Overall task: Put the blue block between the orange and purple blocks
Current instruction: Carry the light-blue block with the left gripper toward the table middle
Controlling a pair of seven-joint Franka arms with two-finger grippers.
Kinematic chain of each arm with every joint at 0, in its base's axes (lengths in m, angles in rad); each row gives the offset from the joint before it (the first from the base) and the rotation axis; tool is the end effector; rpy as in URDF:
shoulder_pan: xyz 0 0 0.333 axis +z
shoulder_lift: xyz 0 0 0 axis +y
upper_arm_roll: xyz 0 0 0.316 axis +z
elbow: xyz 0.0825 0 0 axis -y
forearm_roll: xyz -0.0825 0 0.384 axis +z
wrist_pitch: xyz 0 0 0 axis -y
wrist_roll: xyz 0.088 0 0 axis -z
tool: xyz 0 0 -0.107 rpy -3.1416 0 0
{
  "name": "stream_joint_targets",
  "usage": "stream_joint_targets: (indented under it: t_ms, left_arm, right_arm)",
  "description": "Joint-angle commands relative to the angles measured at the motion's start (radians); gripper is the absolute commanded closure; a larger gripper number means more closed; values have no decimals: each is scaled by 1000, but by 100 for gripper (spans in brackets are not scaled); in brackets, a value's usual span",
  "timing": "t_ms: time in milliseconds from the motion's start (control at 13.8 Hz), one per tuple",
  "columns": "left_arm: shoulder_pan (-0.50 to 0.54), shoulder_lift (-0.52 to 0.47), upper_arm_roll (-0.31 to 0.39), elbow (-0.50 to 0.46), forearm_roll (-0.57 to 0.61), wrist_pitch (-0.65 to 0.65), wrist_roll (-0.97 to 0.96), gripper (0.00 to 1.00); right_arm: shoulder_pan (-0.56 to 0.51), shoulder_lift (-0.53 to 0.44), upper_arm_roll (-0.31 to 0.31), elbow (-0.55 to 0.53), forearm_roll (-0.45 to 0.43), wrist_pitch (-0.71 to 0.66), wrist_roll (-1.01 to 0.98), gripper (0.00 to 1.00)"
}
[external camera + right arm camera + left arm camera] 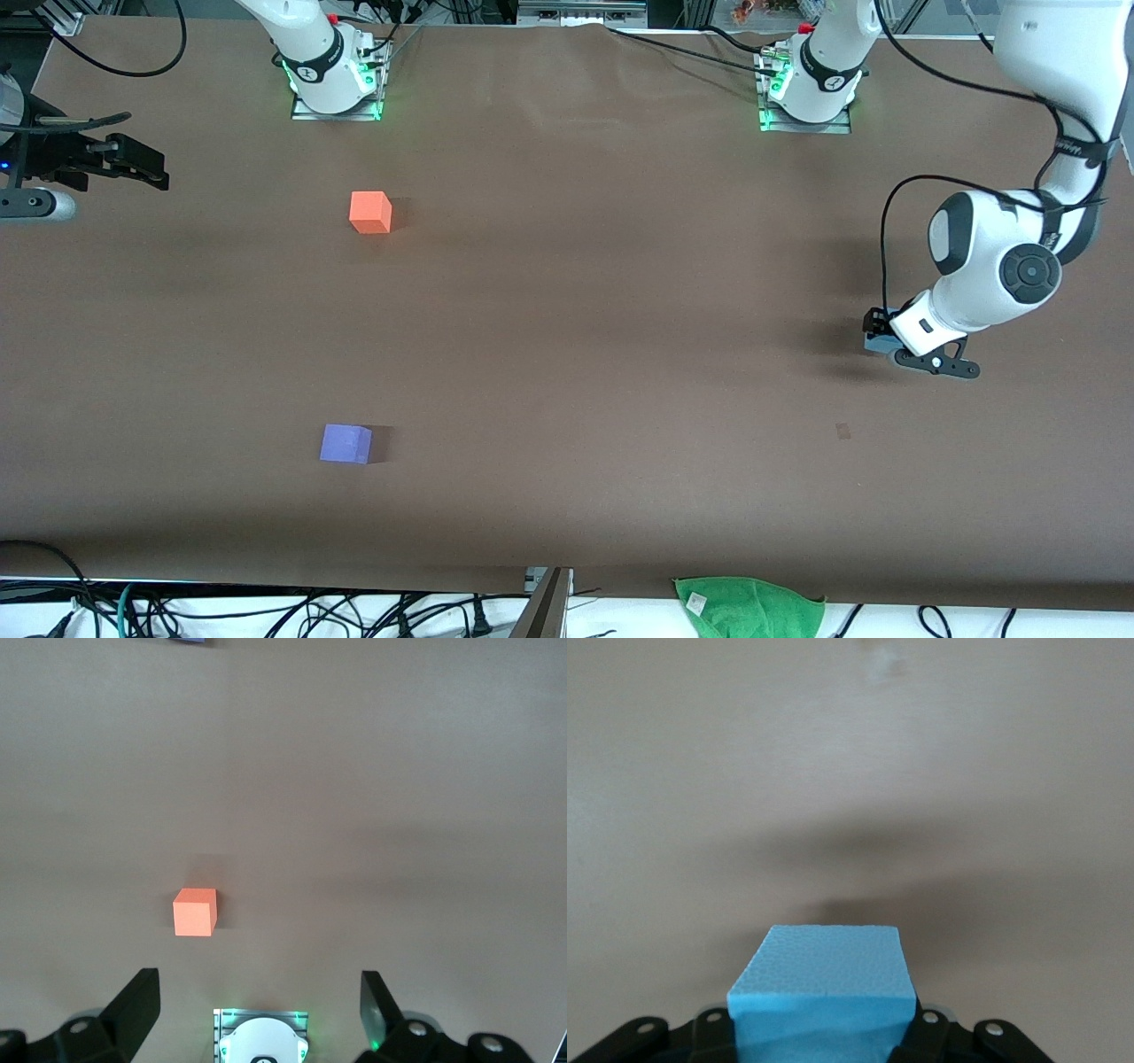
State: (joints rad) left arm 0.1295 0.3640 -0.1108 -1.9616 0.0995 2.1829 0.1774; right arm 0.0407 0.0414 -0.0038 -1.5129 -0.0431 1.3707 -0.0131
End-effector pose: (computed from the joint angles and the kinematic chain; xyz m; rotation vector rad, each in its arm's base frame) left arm 0.5977 0.0170 0.2787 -3.0918 0.3370 0.2218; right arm 0.5449 0.0149 0.6130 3.0826 0.0699 -0.2830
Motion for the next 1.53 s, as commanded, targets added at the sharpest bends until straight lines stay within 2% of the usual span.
stream_joint_targets:
  t_ms: [0, 218, 291, 436, 727, 1018, 1164, 1236, 1309, 1382, 1455]
  left_arm:
    - [-2, 4, -103, 171, -4, -240, -65, 78]
    - [-31, 7, -243, 214, -38, -258, -184, 77]
    - [-62, 27, -263, 234, -43, -258, -252, 77]
    - [-190, 82, -263, 292, -59, -255, -408, 77]
    - [-403, 264, -256, 438, -46, -218, -746, 75]
    - [-536, 395, -239, 448, 37, 42, -953, 73]
    - [-582, 435, -225, 448, 101, 106, -1060, 70]
    - [-588, 440, -225, 448, 129, 110, -1075, 64]
    - [-588, 438, -225, 446, 138, 110, -1075, 41]
    - [-588, 437, -225, 448, 138, 110, -1076, 0]
    - [-585, 434, -227, 446, 138, 110, -1076, 0]
  right_arm:
    - [-9, 0, 2, 8, 15, 2, -18, 0]
    - [-10, 0, 2, 8, 15, 2, -18, 0]
    - [-9, 0, 2, 8, 15, 2, -18, 0]
    - [-10, 3, 2, 8, 15, 4, -18, 0]
    - [-9, 5, 2, 8, 15, 4, -18, 0]
    - [-9, 6, 1, 8, 15, 2, -18, 0]
    - [-9, 6, 2, 8, 15, 4, -18, 0]
    - [-9, 6, 2, 8, 15, 4, -18, 0]
    - [-9, 6, 2, 8, 15, 4, -18, 0]
    - [-9, 6, 2, 8, 15, 7, -18, 0]
    - [-7, 6, 2, 8, 15, 10, -18, 0]
